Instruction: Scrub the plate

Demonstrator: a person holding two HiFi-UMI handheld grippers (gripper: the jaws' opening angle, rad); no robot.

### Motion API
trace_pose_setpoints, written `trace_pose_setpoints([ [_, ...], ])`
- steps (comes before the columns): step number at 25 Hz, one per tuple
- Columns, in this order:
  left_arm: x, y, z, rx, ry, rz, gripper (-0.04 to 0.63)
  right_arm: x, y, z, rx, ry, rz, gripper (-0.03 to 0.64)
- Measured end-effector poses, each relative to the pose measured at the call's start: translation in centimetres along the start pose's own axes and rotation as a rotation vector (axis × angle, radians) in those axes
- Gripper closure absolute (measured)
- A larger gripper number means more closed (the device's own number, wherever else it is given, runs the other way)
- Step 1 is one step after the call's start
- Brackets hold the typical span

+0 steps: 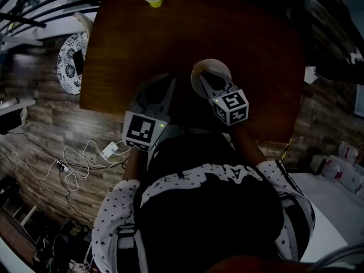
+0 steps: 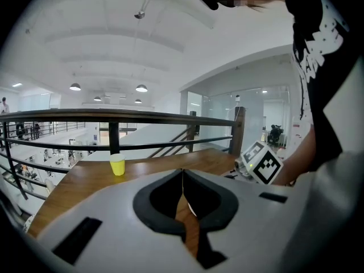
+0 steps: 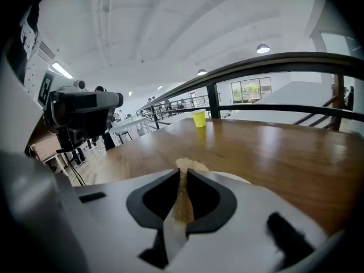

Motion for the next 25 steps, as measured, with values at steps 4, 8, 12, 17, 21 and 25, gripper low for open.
trace_pose_setpoints([
  [4, 0.3, -0.4, 0.0, -0.003, -0.004, -0.006, 0.581, 0.5, 0.1, -0.5, -0.006, 0.001, -0.011, 0.568],
  [8, 0.4, -0.4, 0.1, -0.001, -0.006, -0.007, 0.581, 0.8, 0.0, -1.1, -0.011, 0.000, -0.017, 0.568],
  [12, 0.2, -0.3, 0.5, 0.009, -0.001, -0.002, 0.581, 1.5, -0.4, -1.8, -0.023, -0.001, -0.030, 0.568],
  [17, 0.0, -0.4, 1.0, 0.020, 0.010, 0.010, 0.581, 1.9, -1.0, -2.4, -0.030, 0.004, -0.030, 0.568],
  [21, -0.1, -0.6, 1.3, 0.029, 0.015, 0.014, 0.581, 2.3, -1.3, -3.0, -0.038, 0.007, -0.036, 0.568],
  [25, -0.2, -0.7, 1.8, 0.037, 0.018, 0.011, 0.581, 2.6, -1.8, -3.5, -0.037, 0.004, -0.036, 0.568],
])
Point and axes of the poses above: the fingertips, and each gripper's own axes: y forward along the fingers, z to its right, x out of its underside, the point moved 4 cm from there along -y, backward along the fingers, and after that the axes turned 7 degrees about y, right-handed, at the moved point
